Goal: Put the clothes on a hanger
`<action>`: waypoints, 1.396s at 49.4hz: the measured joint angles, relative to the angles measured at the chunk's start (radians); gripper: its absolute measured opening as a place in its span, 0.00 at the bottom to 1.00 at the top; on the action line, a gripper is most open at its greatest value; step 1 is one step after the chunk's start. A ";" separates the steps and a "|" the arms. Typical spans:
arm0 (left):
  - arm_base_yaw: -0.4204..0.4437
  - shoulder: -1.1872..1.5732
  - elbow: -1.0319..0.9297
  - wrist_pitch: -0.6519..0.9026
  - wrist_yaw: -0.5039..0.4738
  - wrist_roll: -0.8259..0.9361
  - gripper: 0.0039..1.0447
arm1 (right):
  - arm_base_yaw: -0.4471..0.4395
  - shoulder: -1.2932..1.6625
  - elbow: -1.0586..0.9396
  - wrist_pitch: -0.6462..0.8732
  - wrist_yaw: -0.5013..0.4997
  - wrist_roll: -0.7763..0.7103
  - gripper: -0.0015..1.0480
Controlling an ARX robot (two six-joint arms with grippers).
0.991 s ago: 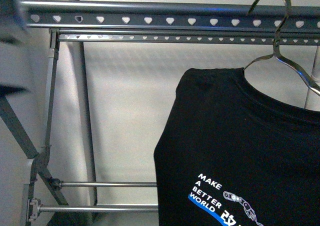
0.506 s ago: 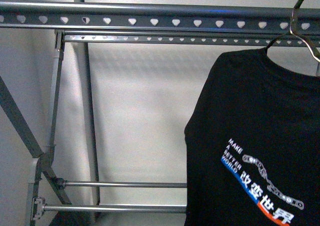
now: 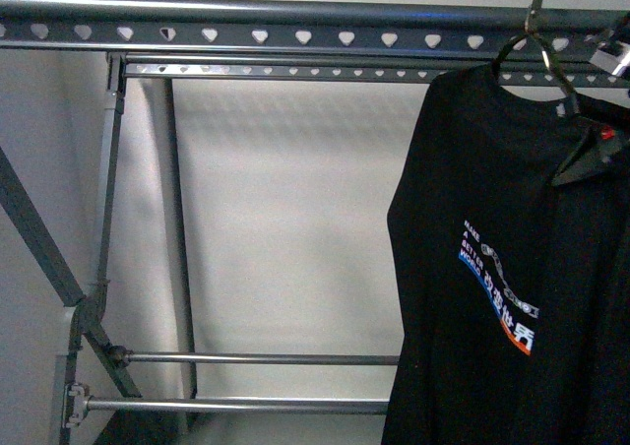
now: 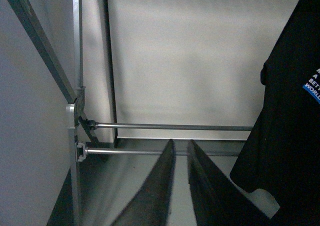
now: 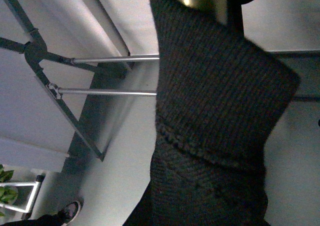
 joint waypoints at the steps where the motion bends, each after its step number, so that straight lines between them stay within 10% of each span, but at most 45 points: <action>1: 0.000 -0.010 -0.013 0.003 0.000 0.001 0.05 | 0.004 0.010 0.011 -0.002 0.006 0.004 0.08; 28: 0.000 -0.265 -0.241 -0.023 0.000 0.008 0.03 | 0.031 0.123 0.000 0.131 0.036 0.086 0.08; 46: 0.000 -0.455 -0.306 -0.146 0.000 0.008 0.03 | 0.014 -0.486 -0.779 1.112 0.261 0.015 0.79; 50: 0.000 -0.485 -0.329 -0.140 0.001 0.010 0.03 | 0.026 -0.841 -1.049 1.120 0.255 0.023 0.95; 60: 0.000 -0.570 -0.330 -0.214 -0.002 0.011 0.03 | 0.049 -1.555 -1.308 0.405 0.336 -0.050 0.67; 69: 0.000 -0.637 -0.330 -0.282 0.000 0.011 0.03 | 0.048 -1.692 -1.434 0.322 0.335 -0.064 0.32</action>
